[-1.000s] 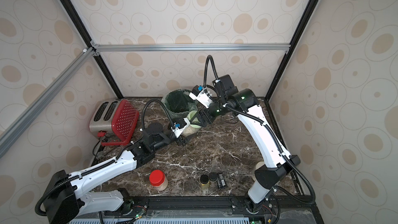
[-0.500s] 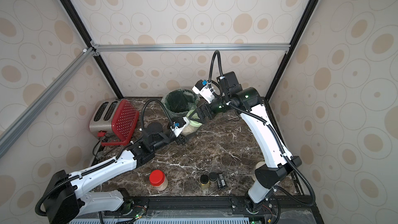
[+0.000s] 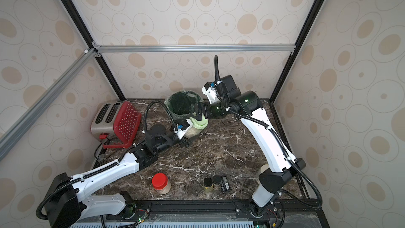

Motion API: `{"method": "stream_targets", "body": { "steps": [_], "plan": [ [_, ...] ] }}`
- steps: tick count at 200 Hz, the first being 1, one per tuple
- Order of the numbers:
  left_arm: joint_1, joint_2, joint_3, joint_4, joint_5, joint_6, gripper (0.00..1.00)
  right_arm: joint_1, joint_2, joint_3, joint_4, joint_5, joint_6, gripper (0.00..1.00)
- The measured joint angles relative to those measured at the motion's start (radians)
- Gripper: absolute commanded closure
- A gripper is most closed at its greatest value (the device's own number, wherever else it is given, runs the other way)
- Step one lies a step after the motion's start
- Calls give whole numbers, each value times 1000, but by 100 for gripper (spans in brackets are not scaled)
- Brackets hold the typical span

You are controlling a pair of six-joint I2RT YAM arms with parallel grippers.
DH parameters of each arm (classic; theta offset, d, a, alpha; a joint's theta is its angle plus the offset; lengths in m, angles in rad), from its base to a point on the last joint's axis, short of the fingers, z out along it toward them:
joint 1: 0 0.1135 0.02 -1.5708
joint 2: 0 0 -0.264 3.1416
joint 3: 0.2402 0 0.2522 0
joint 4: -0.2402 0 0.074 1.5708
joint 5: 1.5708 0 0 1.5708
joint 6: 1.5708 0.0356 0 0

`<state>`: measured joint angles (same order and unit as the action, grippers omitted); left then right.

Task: Empty expired oatmeal from jars
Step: Unscrew the lid from the jar.

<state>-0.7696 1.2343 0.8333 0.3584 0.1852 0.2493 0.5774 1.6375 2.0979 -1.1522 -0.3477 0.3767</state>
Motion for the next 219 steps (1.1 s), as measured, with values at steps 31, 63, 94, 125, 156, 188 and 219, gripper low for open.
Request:
{"method": "stream_targets", "body": {
  "steps": [31, 63, 94, 125, 156, 188, 219],
  "plan": [
    [0, 0, 0, 0, 0, 1, 100, 12, 0, 0, -2, 21, 1, 0],
    [0, 0, 0, 0, 0, 1, 100, 29, 0, 0, -21, 38, 0, 0],
    [0, 0, 0, 0, 0, 2, 100, 45, 0, -2, -38, 49, -2, 0],
    [0, 0, 0, 0, 0, 2, 100, 56, 2, -8, -48, 58, -12, 8],
    [0, 0, 0, -4, -3, 3, 100, 64, 8, -7, -59, 48, -30, 27],
    [1, -1, 0, -5, -8, 6, 100, 61, 18, 11, -68, 30, -85, 37],
    [2, -19, -6, 0, -6, -6, 100, 37, 32, 39, -80, -57, -293, 45]
  ]
}}
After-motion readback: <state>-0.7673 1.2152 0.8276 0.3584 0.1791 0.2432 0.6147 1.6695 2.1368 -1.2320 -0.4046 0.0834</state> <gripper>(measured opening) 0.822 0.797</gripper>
